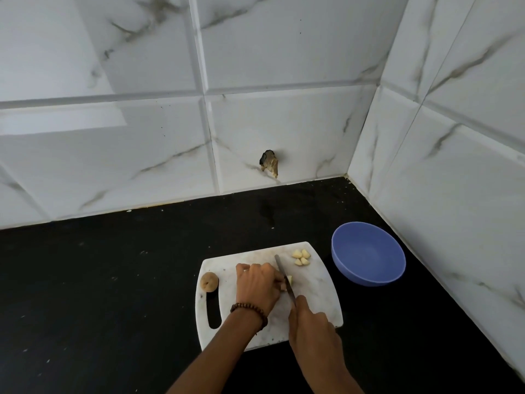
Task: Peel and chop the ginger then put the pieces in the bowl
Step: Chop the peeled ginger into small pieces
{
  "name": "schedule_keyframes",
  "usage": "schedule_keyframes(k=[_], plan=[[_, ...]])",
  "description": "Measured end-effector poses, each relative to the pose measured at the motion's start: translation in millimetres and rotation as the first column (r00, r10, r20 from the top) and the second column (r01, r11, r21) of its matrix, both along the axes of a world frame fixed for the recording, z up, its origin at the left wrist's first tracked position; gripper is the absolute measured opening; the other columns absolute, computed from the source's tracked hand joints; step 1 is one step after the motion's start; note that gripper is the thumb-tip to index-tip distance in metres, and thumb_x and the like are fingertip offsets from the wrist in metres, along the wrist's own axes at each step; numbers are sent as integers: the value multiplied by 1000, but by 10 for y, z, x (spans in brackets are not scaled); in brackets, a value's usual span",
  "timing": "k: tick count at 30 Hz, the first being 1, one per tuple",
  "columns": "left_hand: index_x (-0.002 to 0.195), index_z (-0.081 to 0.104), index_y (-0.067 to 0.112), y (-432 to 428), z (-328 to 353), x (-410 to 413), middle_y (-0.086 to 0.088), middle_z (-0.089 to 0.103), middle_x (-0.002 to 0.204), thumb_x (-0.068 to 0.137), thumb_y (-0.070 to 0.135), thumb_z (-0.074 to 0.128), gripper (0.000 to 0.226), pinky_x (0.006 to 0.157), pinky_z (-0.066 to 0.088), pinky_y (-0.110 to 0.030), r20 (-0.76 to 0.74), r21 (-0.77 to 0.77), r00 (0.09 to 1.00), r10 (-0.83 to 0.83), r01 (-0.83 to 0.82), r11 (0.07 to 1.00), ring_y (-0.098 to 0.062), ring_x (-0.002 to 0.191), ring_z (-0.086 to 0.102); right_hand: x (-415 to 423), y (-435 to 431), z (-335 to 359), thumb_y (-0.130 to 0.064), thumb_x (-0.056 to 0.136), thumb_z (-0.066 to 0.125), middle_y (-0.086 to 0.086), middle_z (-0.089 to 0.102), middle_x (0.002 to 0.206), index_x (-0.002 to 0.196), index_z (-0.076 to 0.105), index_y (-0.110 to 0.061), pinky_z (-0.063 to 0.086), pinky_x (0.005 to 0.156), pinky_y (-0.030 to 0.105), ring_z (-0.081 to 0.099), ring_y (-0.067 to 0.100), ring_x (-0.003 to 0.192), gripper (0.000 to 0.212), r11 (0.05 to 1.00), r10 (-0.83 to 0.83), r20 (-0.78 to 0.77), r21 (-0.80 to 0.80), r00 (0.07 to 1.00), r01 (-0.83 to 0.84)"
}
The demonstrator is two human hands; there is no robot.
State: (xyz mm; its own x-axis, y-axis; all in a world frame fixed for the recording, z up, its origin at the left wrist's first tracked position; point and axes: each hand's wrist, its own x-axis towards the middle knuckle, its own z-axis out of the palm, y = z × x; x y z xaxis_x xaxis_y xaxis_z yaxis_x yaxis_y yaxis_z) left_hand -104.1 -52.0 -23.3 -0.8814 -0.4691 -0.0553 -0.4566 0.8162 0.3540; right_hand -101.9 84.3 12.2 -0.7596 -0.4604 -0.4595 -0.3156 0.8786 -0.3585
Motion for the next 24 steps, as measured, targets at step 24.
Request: schedule_keyframes(k=[24], plan=[[105,67,29,16,-18,-28,8,67,100,92,31,56,17,89,32,-32,-17,-30,1000,2,-2,1000,-13,94,54,207,444,214,-35,103,40,-4,44,87,123,45,-24,51,81,29,58,14,90,23,999,38,-94,32,995,-35]])
